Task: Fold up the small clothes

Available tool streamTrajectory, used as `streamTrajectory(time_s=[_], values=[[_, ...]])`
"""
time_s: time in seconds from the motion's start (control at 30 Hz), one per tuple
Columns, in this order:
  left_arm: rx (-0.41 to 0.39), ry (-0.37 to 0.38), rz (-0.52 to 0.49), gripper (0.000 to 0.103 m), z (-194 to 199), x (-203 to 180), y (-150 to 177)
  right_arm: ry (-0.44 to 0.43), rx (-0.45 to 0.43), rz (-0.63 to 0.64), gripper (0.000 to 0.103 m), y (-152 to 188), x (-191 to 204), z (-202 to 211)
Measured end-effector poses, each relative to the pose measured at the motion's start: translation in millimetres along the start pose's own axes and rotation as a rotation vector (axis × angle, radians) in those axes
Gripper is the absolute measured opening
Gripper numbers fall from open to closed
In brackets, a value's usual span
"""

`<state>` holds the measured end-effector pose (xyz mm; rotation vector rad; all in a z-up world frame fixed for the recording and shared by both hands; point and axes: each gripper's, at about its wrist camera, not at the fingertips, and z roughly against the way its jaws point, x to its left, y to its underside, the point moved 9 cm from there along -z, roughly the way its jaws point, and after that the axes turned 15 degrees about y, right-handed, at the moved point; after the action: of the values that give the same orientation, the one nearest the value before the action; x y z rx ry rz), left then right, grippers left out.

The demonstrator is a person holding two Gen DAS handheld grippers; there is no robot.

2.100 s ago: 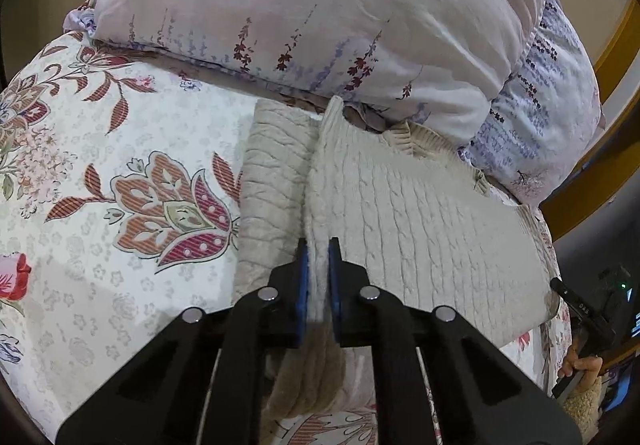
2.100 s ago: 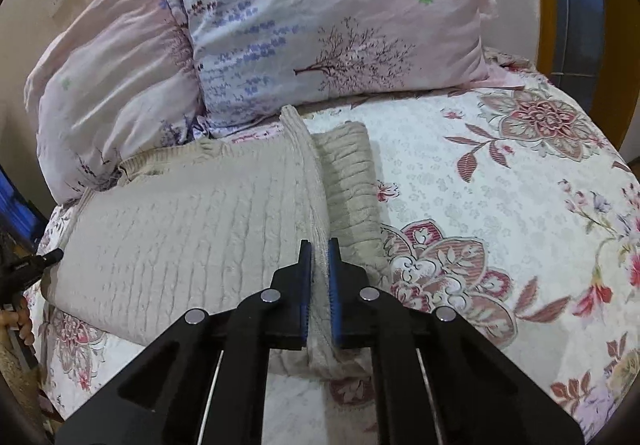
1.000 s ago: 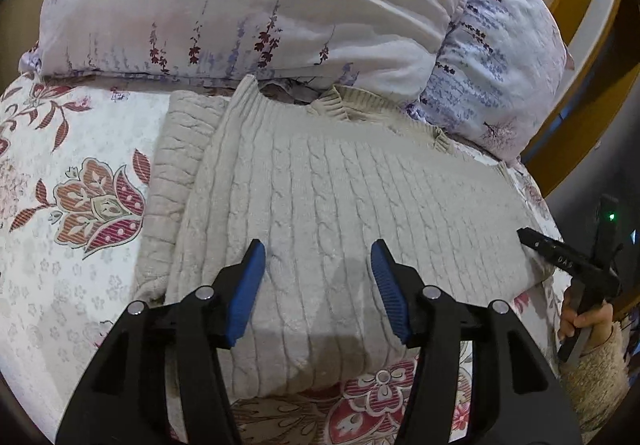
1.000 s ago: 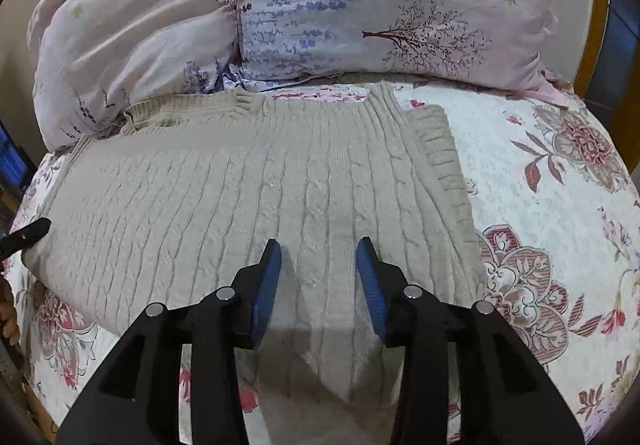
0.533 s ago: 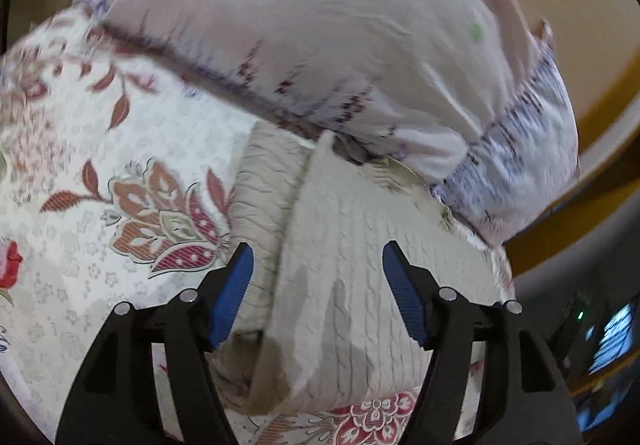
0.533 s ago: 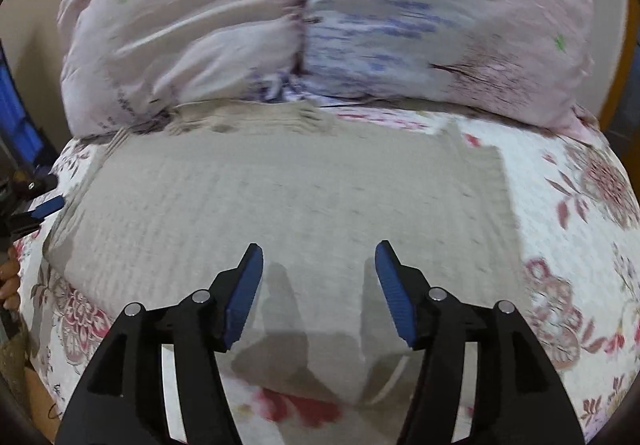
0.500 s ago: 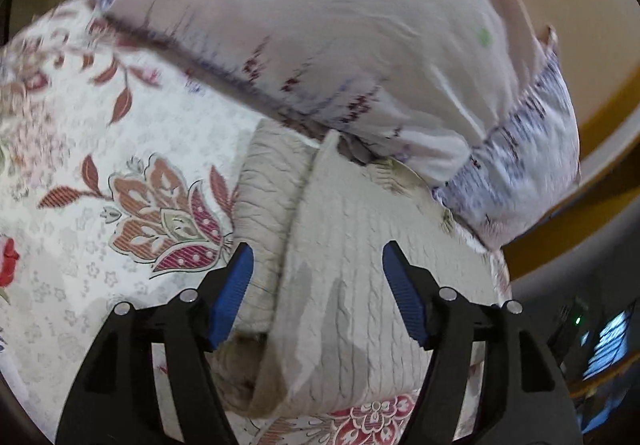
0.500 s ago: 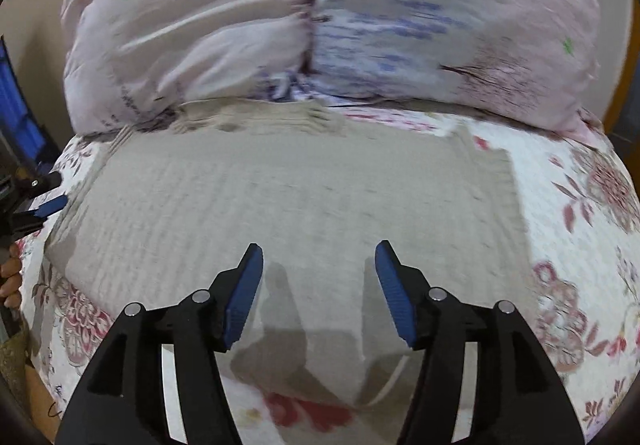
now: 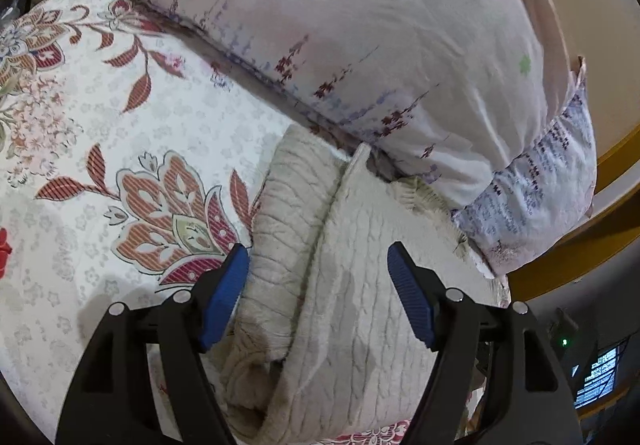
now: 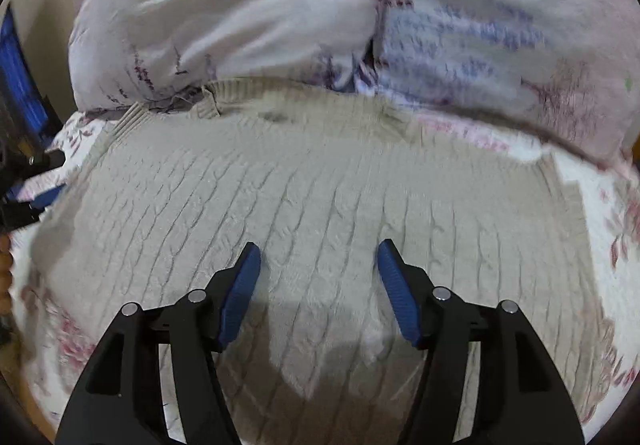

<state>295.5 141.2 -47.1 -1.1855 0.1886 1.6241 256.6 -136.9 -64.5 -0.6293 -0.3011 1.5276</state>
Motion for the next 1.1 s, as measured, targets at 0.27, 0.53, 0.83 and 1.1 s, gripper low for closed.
streamTrajectory(time_s=[0.27, 0.53, 0.83, 1.1], values=[[-0.006, 0.004, 0.031, 0.072, -8.7, 6.2, -3.0, 0.002, -0.013, 0.025, 0.064, 1.4, 0.2, 0.2], [0.012, 0.057, 0.057, 0.066, -18.6, 1.4, -1.6, 0.0, -0.02, 0.025, 0.064, 1.8, 0.0, -0.7], [0.055, 0.106, 0.114, 0.043, -23.6, 0.8, 5.9, -0.003, -0.025, 0.028, 0.064, 2.2, -0.2, -1.0], [0.067, 0.15, 0.083, 0.02, -25.2, -27.4, 2.9, -0.006, -0.023, 0.032, 0.064, 3.2, 0.6, -1.2]])
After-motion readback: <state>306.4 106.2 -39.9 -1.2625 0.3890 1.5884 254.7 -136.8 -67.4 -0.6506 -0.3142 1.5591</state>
